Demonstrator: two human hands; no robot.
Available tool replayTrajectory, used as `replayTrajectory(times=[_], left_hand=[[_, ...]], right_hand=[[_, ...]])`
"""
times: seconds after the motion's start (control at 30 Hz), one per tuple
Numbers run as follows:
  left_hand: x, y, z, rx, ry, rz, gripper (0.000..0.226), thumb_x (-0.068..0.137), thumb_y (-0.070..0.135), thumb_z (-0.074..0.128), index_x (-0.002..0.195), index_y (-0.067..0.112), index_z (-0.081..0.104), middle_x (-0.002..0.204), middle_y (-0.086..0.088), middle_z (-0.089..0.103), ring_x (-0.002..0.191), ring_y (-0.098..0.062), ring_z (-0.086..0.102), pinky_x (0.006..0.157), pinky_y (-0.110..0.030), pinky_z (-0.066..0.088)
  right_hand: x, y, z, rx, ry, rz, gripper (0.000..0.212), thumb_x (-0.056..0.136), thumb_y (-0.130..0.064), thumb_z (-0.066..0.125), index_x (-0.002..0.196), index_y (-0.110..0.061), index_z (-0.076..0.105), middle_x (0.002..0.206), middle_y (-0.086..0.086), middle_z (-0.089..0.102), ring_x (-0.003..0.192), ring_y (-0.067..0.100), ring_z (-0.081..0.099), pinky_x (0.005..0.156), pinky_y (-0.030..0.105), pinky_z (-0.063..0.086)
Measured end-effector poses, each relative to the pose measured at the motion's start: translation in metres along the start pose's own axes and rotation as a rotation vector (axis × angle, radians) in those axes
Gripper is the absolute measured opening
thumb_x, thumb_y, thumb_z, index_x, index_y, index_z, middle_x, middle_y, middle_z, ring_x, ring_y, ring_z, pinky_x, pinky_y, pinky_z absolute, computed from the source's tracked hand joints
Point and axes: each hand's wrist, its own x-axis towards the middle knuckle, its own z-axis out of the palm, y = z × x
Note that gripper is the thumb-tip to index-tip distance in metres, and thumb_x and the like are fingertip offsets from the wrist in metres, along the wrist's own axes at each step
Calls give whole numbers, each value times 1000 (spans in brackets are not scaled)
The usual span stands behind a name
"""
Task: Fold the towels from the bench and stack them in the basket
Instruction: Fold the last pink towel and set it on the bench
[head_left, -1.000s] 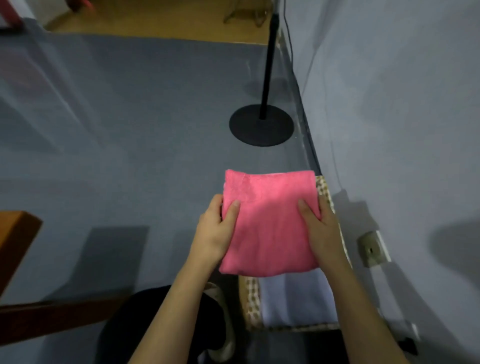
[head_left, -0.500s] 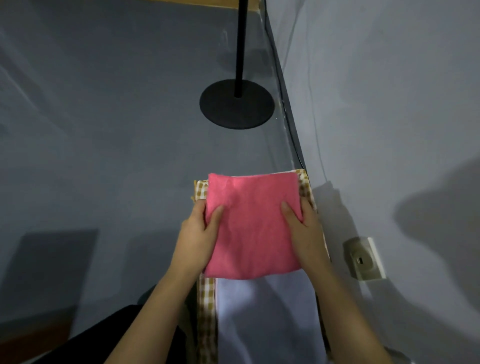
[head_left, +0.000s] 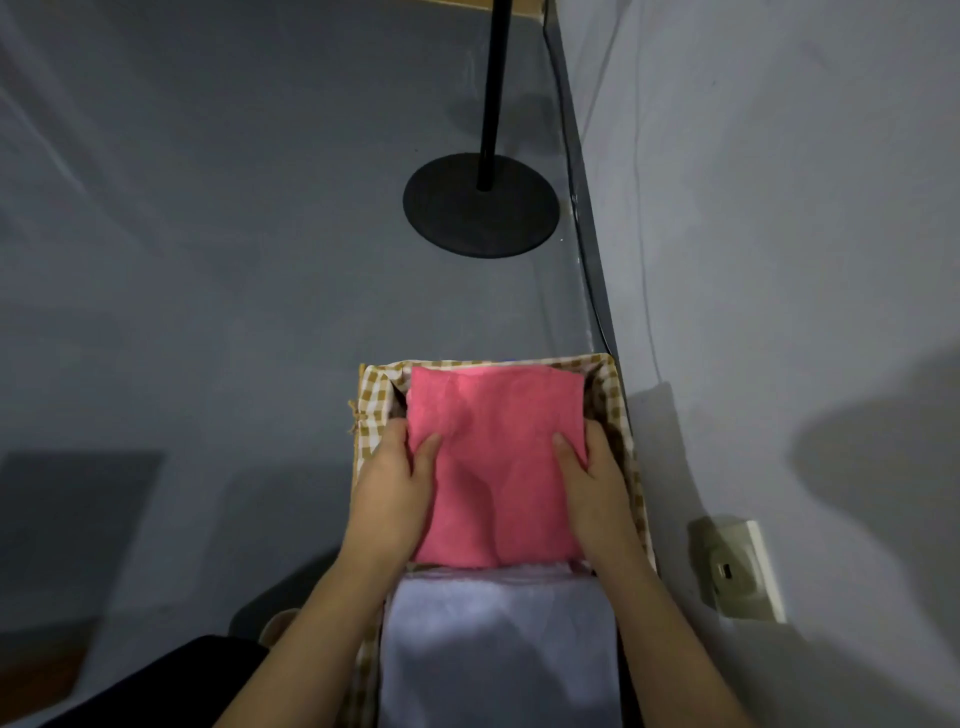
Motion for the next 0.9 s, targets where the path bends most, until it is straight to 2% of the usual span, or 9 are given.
replayTrajectory(times=[0.07,0.13,0.23,0.3,0.37,0.5,0.6,0.77,0.9], left_hand=[[1,-5,4,29,-7,-12,17,97,32,49,99,15,50,82,3,59,76,-17,57,69,-29,41],[3,-7,8,59,-1,-4,14,97,31,49,97,16,48,81,6,57,71,-9,54,67,-28,39],[7,-5,14,93,12,1,9,98,25,49,96,17,44,77,10,50,65,1,45,54,-16,31],[11,-4,20,66,24,-26,7,98,20,48,97,15,44,81,5,52,66,-1,47,56,-10,37],[15,-5,27,7,30,-82,5,99,17,47,100,12,46,91,1,56,73,-7,51,66,-14,41],[21,-10,38,-62,35,-229,27,99,14,47,121,-1,48,118,-14,59,107,-28,56,95,-37,43],[22,-12,41,-90,63,-261,32,98,15,47,126,-1,46,124,-16,58,115,-30,55,102,-43,42],[13,-17,40,106,57,-101,32,97,15,50,127,5,46,128,-11,51,116,-25,51,98,-32,40],[-1,-11,26,295,31,101,22,99,20,43,114,10,55,111,-5,55,101,-20,52,85,-29,41]], right_hand=[[2,9,3,-10,-1,20,45,99,-40,40,139,-20,39,122,-2,52,106,16,52,94,33,42],[4,14,6,-24,-4,21,44,100,-39,39,140,-21,38,119,-5,50,100,10,49,90,27,39],[8,19,9,-51,6,15,43,100,-38,37,140,-21,37,118,-6,50,99,10,48,88,26,39],[13,21,12,-66,12,3,41,101,-36,37,139,-21,38,117,-6,50,97,9,48,85,26,39],[18,24,15,-84,17,-6,40,101,-36,37,139,-20,38,123,-2,52,98,9,48,85,26,40],[26,31,18,-109,12,1,38,101,-33,37,137,-19,40,132,3,52,101,9,46,86,26,39],[30,34,20,-124,9,10,39,101,-33,38,137,-19,39,133,2,51,106,12,49,88,26,38],[29,40,20,-448,5,-46,44,99,-32,44,140,-17,37,141,7,41,124,23,46,101,35,41],[11,33,13,-650,73,-266,32,100,-29,40,125,-15,53,127,5,50,112,18,50,93,28,43]])
